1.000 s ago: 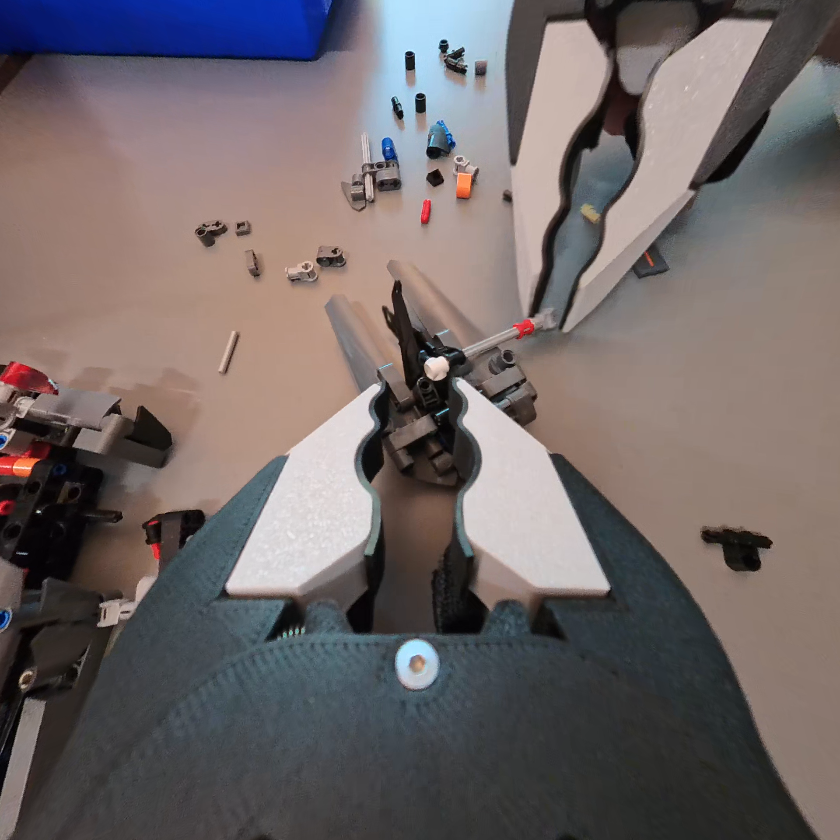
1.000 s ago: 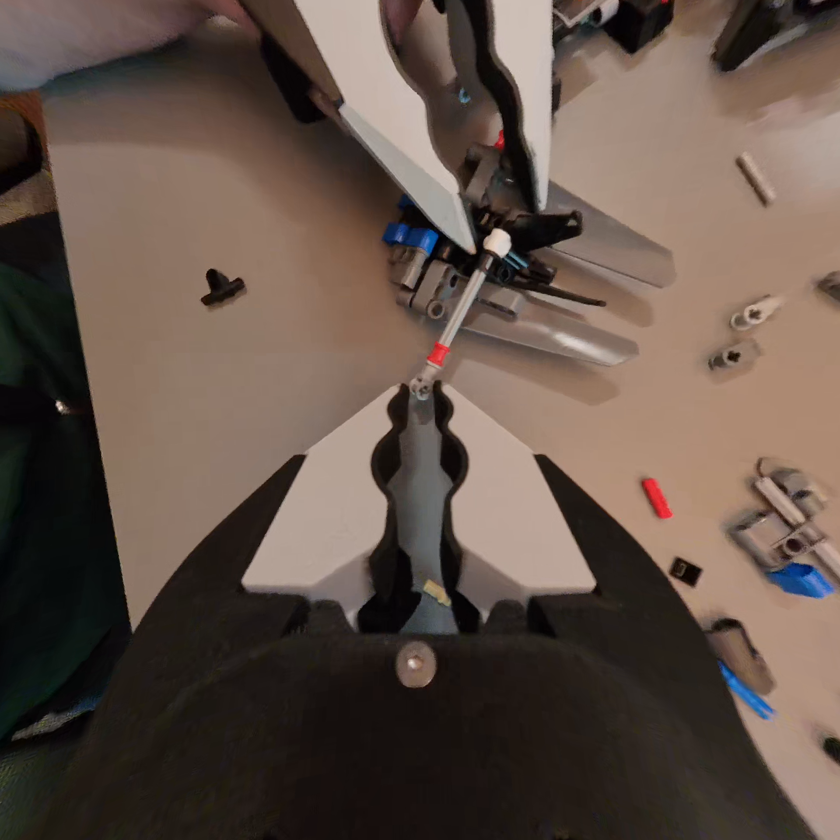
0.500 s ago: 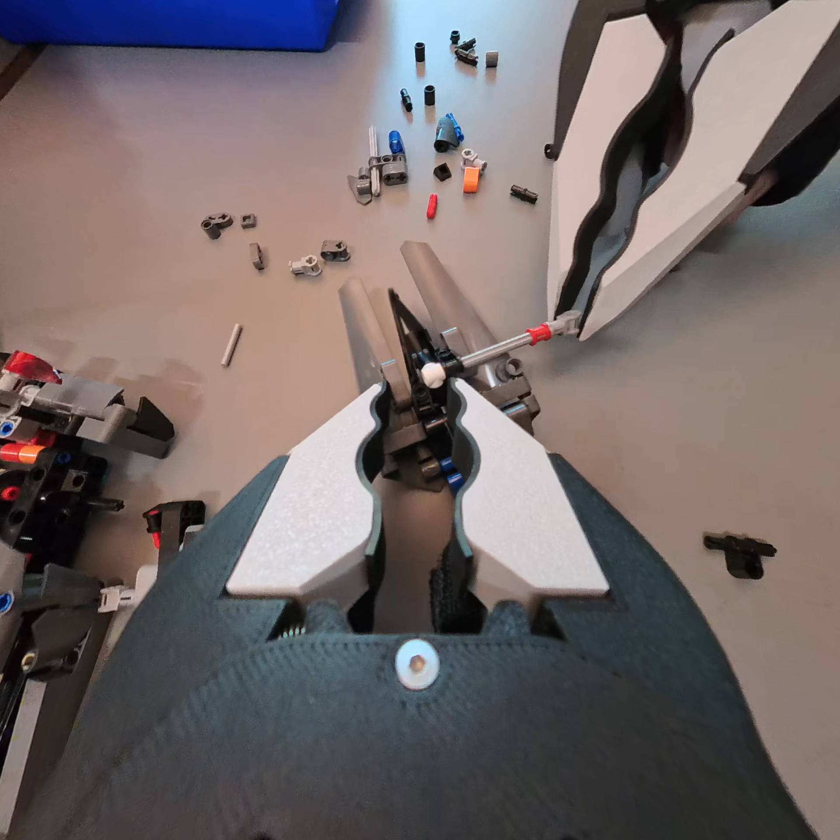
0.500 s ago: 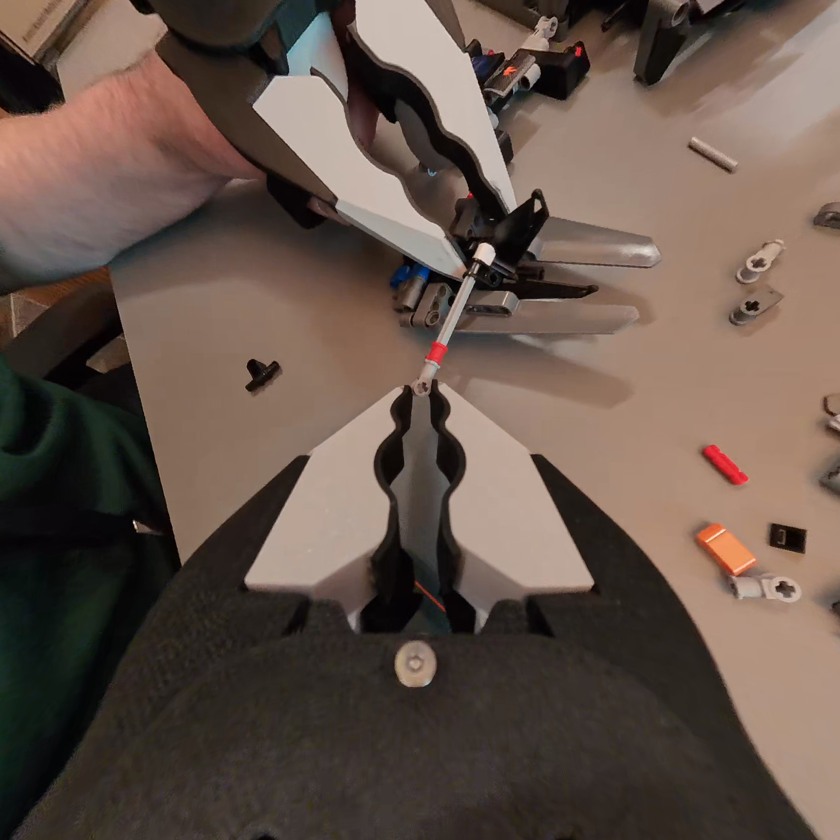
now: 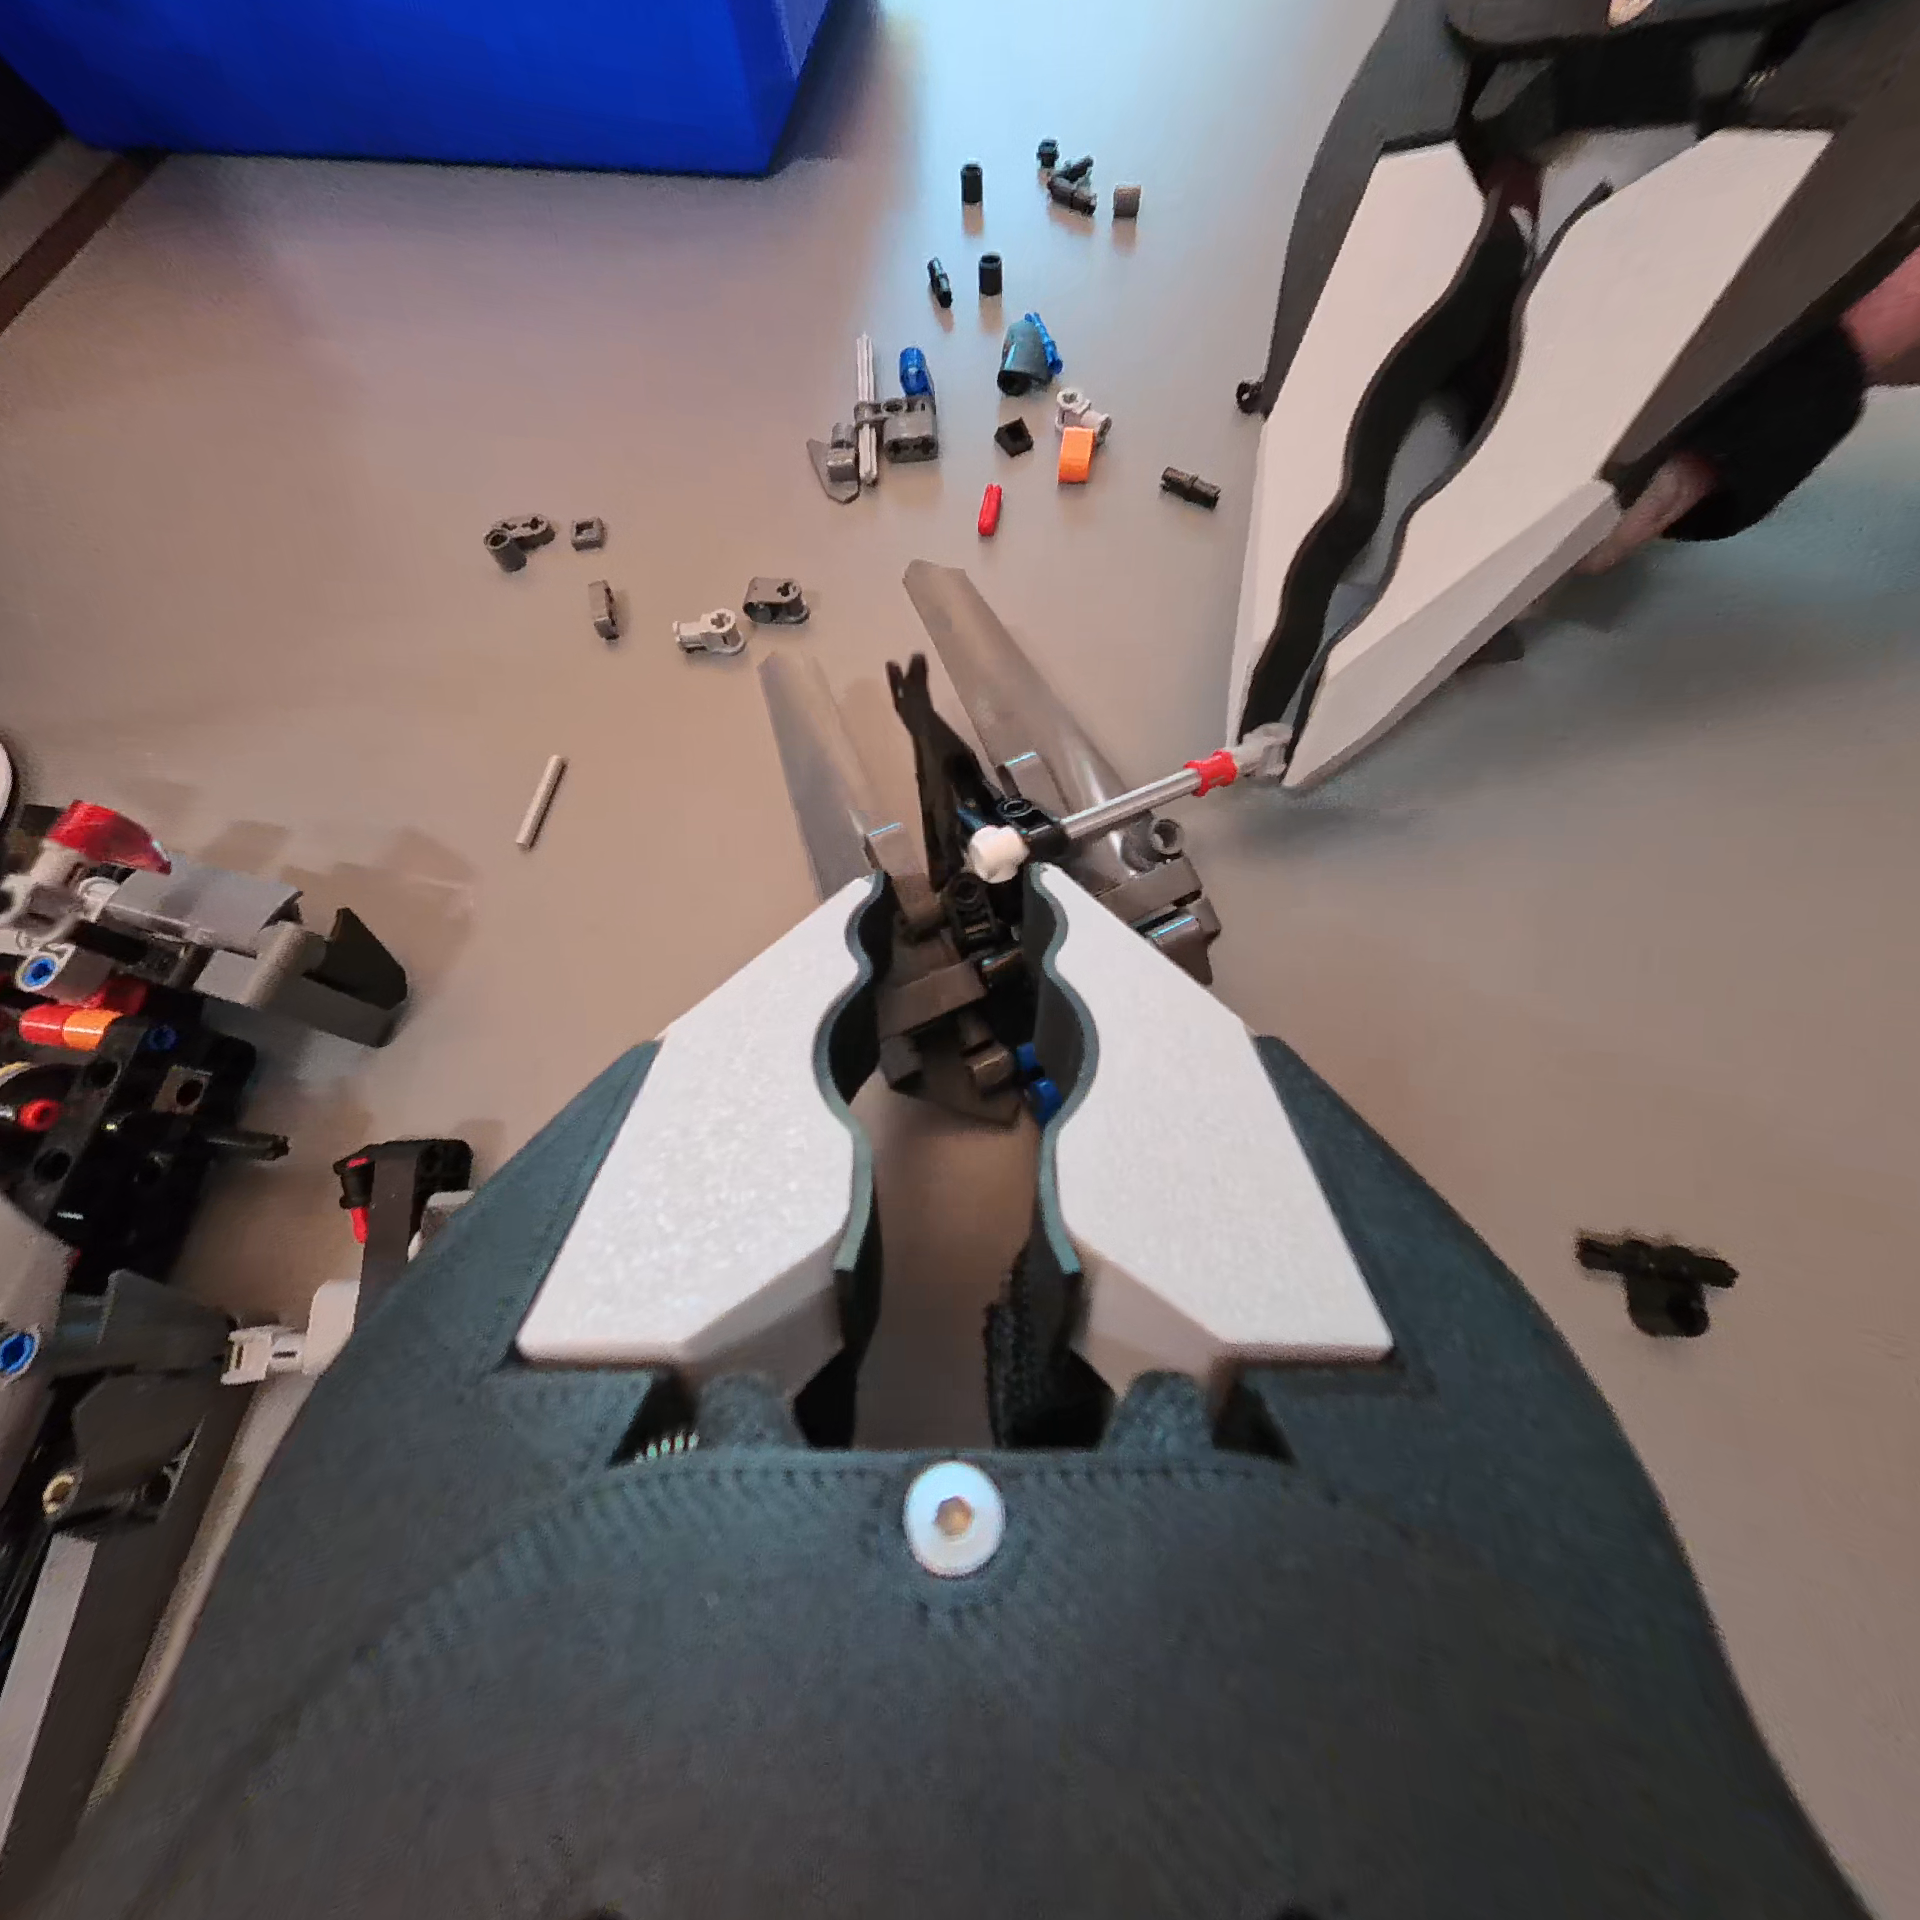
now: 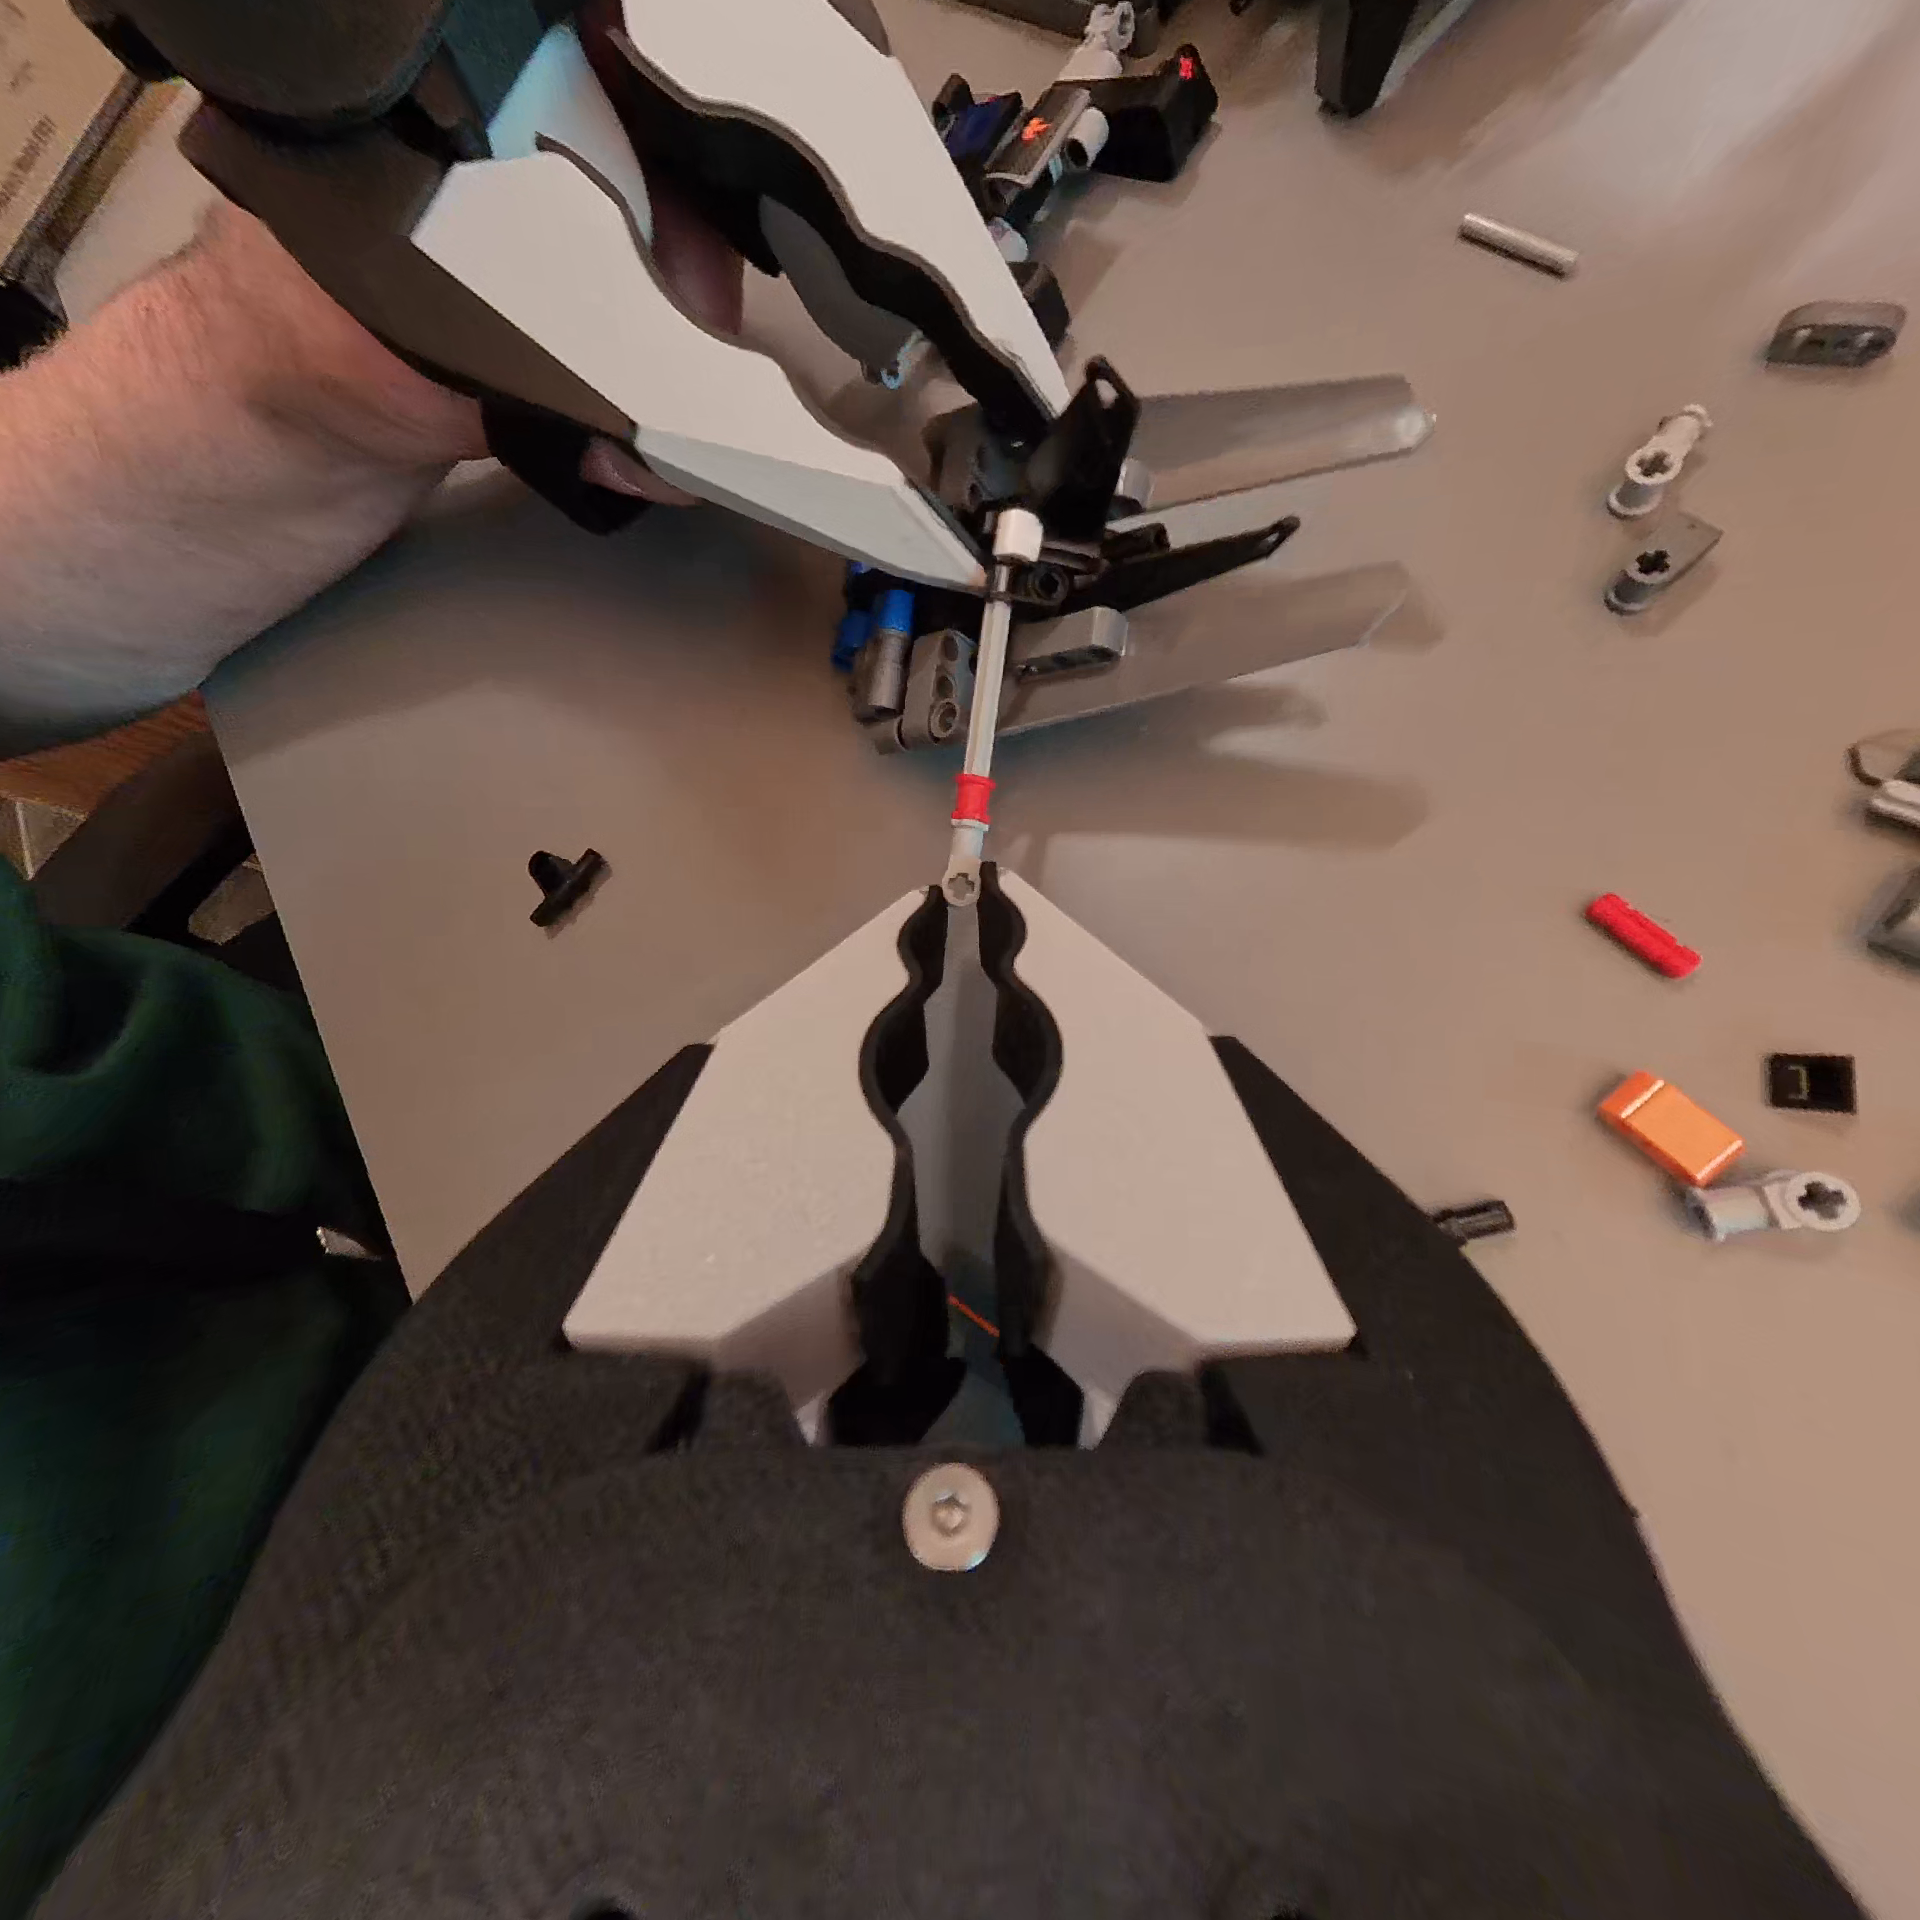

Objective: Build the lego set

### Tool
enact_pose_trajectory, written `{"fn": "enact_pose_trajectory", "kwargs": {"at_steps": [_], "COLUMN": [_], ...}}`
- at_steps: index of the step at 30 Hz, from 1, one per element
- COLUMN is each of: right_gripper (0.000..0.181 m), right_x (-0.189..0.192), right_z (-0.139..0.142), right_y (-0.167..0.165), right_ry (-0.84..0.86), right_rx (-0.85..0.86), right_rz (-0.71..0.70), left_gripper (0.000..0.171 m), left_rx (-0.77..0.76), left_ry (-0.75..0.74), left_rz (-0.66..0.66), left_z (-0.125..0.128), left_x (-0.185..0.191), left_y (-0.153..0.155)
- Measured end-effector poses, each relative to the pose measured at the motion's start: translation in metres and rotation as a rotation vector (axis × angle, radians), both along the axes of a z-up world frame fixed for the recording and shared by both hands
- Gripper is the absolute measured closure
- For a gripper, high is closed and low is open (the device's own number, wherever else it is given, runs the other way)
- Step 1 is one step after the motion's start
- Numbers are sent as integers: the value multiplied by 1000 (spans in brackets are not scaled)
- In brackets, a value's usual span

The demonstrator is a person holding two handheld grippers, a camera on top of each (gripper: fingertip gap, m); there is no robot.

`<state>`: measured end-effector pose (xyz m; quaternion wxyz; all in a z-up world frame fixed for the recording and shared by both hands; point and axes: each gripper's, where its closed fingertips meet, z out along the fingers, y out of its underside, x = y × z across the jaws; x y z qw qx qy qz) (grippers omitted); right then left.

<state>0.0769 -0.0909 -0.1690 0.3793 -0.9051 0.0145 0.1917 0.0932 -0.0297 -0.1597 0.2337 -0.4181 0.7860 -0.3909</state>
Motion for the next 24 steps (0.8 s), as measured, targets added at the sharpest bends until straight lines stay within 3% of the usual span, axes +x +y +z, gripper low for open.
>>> {"fn": "enact_pose_trajectory", "kwargs": {"at_steps": [11,17,24], "right_gripper": [176,177,177], "right_x": [0,1,-1], "right_z": [1,1,4], "right_y": [-1,-3,-11], "right_ry": [16,-3,-75], "right_rx": [4,24,43], "right_rz": [-14,5,114], "left_gripper": [141,140,135], "left_rx": [-82,-17,-95], "left_ry": [16,-7,54], "left_rz": [41,-1,-82], "left_z": [4,5,10], "left_x": [6,13,9], "left_y": [-3,-9,-15]}}
